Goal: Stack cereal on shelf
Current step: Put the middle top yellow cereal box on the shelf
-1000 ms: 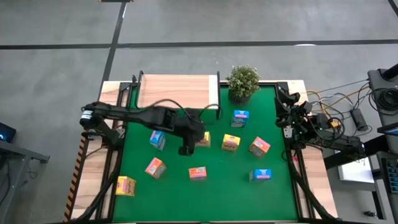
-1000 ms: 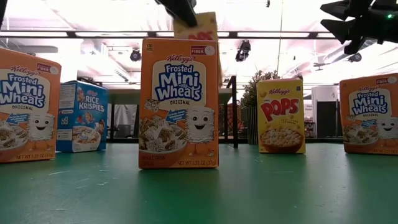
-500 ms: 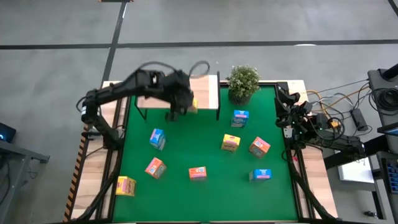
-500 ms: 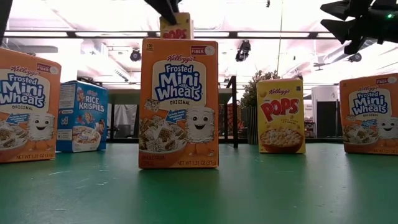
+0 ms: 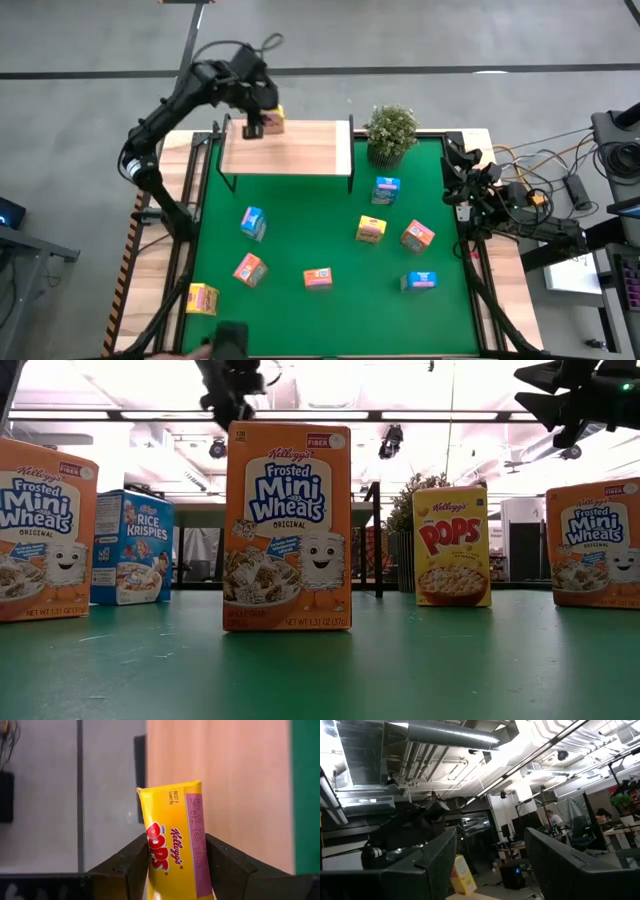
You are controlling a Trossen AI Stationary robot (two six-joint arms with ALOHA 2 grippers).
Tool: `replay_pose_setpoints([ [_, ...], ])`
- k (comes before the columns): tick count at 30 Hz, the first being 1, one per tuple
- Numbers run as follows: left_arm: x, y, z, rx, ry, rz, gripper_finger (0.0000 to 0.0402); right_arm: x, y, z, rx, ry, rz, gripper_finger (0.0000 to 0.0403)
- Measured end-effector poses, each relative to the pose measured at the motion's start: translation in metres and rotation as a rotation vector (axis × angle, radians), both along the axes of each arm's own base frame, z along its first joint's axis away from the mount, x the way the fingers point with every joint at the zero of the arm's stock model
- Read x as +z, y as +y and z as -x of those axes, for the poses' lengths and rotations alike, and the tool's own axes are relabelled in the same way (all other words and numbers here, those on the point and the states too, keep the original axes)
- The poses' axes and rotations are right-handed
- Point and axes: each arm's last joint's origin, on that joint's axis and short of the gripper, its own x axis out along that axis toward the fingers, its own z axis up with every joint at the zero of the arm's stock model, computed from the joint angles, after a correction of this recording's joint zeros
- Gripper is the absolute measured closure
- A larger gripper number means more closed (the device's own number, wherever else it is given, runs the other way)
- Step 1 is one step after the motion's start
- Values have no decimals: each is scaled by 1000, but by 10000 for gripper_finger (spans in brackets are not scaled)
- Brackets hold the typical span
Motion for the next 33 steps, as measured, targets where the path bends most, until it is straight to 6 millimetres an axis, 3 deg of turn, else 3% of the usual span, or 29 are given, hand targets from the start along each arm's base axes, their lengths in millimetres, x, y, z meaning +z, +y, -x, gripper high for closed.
replay_pose_setpoints([
  [4,-2,18,18,34,-3,24,242,-1,0,-1,-2,13,-2,179],
  [13,-8,27,43,-57,80,80,260,-1,0,-1,-2,17,-2,179],
  [20,-7,33,50,-41,80,73,287,-1,0,-1,-2,16,-2,179],
  [33,-19,36,56,-12,83,91,288,-1,0,-1,-2,17,-2,179],
])
